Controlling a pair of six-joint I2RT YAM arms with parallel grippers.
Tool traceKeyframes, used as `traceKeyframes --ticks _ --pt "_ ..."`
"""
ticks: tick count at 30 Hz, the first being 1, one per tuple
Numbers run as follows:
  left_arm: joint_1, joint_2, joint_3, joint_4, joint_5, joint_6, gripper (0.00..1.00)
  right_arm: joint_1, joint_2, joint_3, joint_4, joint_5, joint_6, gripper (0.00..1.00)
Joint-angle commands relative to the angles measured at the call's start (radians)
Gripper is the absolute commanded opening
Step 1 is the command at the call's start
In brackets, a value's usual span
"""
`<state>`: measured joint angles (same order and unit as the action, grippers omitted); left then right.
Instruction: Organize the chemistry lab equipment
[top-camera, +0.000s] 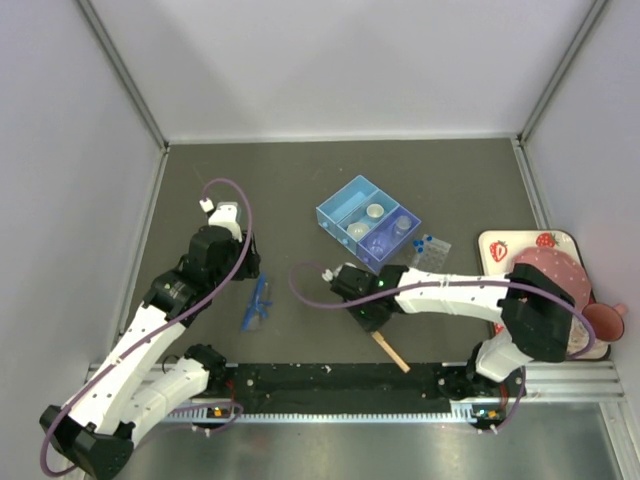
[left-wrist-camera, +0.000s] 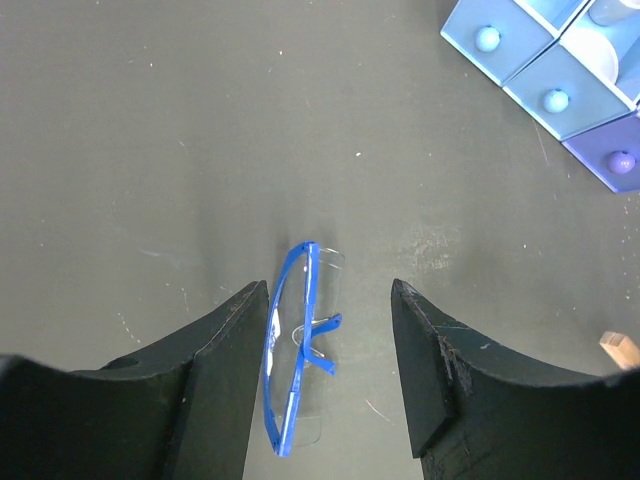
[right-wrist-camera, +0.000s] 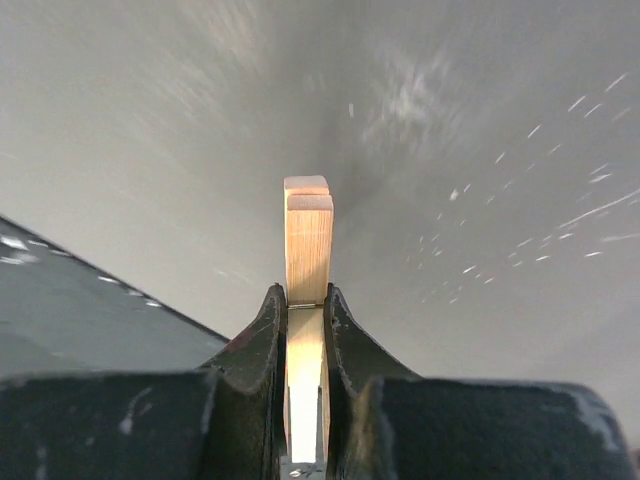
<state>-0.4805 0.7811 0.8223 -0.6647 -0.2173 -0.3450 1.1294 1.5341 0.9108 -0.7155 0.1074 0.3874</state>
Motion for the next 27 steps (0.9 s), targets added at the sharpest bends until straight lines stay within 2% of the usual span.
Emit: traceKeyframes --ticks 1,2,5,8,12,16,24,27 --pt "0.003 -0.006 -0.008 0.047 0.015 0.001 0.58 -0.005 -0.011 0.340 -0.056 0.128 -0.022 0.00" --pt "0.003 -0.009 -0.008 0.048 0.015 0.003 0.58 -0.022 0.012 0.482 -0.083 0.143 -0.022 0.00" --pt "0.003 -0.020 -0.011 0.047 0.019 0.004 0.57 -0.107 0.078 0.719 -0.124 0.184 -0.038 0.00" --pt "0.003 -0.031 -0.012 0.045 0.021 0.006 0.58 -0.232 0.156 0.891 -0.136 0.189 -0.032 0.00" --pt "0.003 -0.039 -0.014 0.048 0.032 0.005 0.58 -0.365 0.242 1.023 -0.133 0.172 0.034 0.00" --pt "0.003 -0.042 -0.014 0.054 0.044 0.006 0.58 -0.448 0.288 1.050 -0.110 0.140 0.111 0.00" --pt "0.003 -0.037 -0.014 0.057 0.049 0.008 0.58 -0.516 0.264 0.803 0.222 0.091 0.318 0.00" --pt "0.003 -0.036 -0.014 0.056 0.052 0.008 0.58 -0.520 0.265 0.758 0.277 0.118 0.401 0.00"
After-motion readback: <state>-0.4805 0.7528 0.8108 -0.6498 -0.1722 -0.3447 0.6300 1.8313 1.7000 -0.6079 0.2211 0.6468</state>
